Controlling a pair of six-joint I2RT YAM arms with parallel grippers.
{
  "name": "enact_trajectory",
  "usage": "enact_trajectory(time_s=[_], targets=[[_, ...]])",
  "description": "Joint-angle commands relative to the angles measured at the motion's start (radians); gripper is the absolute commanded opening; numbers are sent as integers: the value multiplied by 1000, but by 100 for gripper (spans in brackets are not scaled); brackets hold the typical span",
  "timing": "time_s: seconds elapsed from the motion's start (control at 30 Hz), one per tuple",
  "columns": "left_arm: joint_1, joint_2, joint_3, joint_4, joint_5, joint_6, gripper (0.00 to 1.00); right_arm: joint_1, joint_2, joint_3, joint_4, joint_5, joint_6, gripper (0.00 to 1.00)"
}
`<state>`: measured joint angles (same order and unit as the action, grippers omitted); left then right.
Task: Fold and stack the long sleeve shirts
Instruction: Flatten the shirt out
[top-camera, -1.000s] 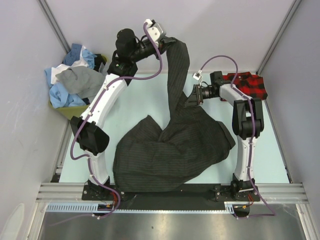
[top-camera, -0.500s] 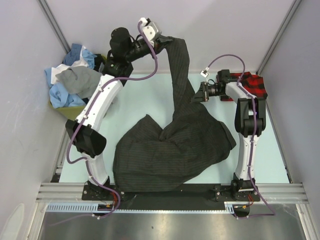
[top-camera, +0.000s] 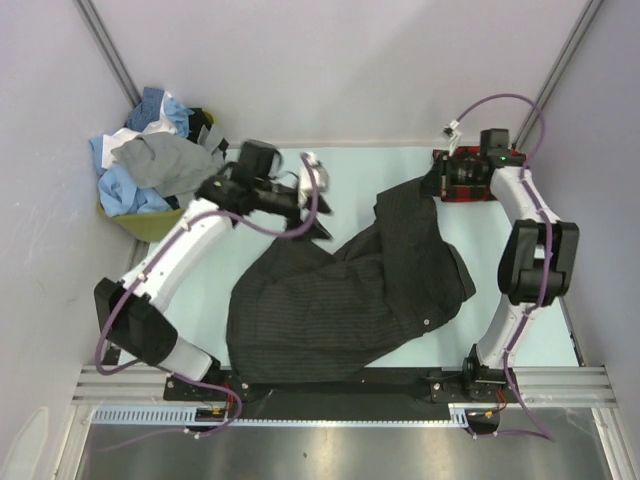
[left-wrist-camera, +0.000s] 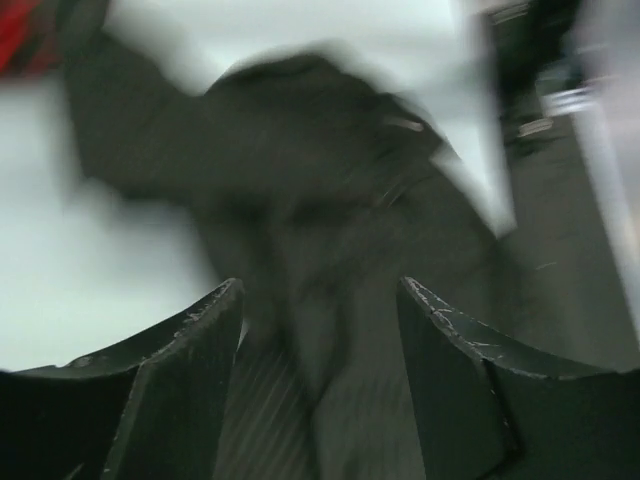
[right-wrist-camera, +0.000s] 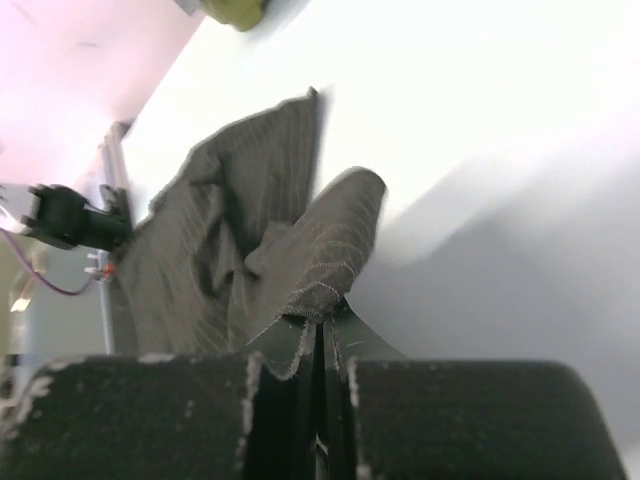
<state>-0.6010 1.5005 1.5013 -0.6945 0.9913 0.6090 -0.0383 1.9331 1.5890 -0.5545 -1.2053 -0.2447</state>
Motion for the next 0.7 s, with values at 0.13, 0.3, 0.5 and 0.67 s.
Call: enact_trajectory(time_s=[0.13,0.3,0.5,0.67], targets=[[288,167,-64,-22,-351,184,65,-31,-241,-57,-295,121,-367,0],[288,349,23,48,-477,135,65,-31,-287,-46,-483,214,-545,0],[257,596,340,-133,-508,337,60,-28,-330,-107,-555,283,-611,0],[251,740,542,-413,-534,498,56,-29,-385,-147,-549,294,-594,0]])
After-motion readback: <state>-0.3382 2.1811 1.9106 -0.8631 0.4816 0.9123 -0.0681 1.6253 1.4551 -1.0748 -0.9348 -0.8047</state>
